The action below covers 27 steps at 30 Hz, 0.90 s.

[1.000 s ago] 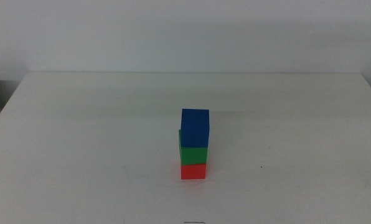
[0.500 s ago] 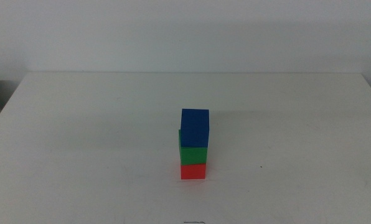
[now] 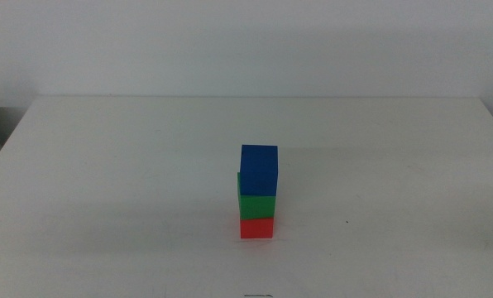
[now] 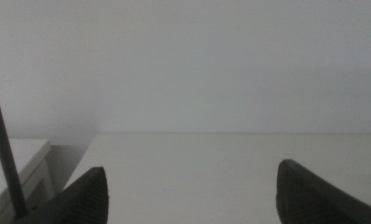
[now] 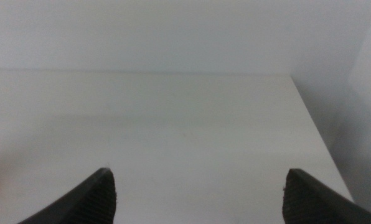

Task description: Stack red cubes first, then green, then blue cubes in a specific spot.

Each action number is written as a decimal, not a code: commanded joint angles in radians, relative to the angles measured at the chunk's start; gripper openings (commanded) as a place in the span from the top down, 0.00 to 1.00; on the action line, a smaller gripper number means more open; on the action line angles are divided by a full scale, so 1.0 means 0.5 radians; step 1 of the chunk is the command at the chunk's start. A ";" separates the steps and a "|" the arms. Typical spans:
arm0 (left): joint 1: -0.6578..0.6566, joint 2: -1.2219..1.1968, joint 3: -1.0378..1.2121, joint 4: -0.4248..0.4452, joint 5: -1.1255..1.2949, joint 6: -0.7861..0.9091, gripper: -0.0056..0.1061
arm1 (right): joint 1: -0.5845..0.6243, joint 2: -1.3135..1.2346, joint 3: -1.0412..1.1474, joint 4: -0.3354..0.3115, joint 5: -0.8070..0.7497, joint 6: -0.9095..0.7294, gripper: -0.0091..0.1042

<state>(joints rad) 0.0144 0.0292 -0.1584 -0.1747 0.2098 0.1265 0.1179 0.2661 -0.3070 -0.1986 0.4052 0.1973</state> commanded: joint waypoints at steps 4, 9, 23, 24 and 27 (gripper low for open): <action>-0.001 0.005 0.113 0.101 -0.382 -0.022 0.14 | -0.032 -0.307 0.254 -0.033 -0.168 -0.015 0.26; -0.001 0.005 0.239 0.119 -0.420 -0.022 0.14 | -0.032 -0.510 0.443 -0.028 -0.168 -0.015 0.26; -0.001 0.005 0.370 0.121 -0.420 -0.022 0.14 | -0.032 -0.598 0.635 0.073 -0.292 -0.015 0.26; -0.001 0.005 0.370 0.121 -0.420 -0.022 0.14 | -0.032 -0.598 0.635 0.073 -0.292 -0.015 0.26; -0.001 0.005 0.370 0.121 -0.420 -0.022 0.14 | -0.095 -0.598 0.635 0.145 -0.288 -0.015 0.26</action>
<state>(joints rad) 0.0144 0.0209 0.0290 -0.1126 0.0879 0.1265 0.0877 -0.0093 0.0285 -0.1386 0.3431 0.1973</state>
